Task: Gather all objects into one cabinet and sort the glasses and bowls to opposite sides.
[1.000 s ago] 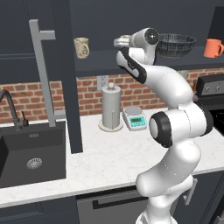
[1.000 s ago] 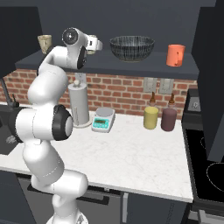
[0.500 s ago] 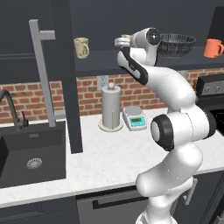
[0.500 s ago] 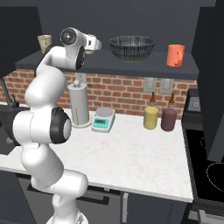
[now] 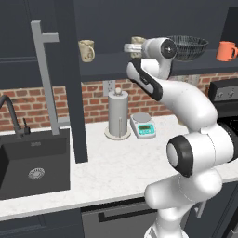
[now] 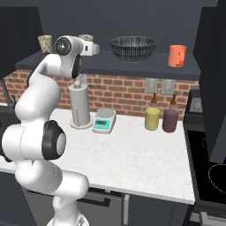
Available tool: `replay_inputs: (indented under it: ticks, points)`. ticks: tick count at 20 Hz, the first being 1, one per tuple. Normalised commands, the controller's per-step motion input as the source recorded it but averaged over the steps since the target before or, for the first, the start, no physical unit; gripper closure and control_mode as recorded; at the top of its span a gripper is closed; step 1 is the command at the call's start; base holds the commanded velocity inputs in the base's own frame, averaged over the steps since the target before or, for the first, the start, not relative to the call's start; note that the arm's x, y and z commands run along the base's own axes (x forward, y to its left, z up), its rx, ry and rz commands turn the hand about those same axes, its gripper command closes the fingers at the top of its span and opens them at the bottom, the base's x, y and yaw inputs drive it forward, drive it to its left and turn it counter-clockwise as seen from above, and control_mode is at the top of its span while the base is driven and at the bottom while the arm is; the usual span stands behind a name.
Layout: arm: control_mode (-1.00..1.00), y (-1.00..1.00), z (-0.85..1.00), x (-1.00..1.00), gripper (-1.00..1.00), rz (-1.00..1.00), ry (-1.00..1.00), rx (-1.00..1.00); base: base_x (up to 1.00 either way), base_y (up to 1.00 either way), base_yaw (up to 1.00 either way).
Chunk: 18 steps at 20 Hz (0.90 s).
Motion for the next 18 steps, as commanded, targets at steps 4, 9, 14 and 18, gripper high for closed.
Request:
replay_inputs:
  ticks: [4,9,14,18]
  points:
    - [-1.00,0.04,0.00,-0.19,1.00,0.00,-0.03,0.00,0.00,0.00,0.00]
    - [-1.00,0.01,0.00,-0.11,1.00,0.00,-0.01,0.00,0.00,0.00,0.00]
    - [-1.00,0.08,0.00,0.00,1.00,0.00,0.00,0.00,0.00,0.00,0.00]
    - [-1.00,0.02,0.00,-0.10,1.00,0.00,0.00,0.00,0.00,0.00,0.00]
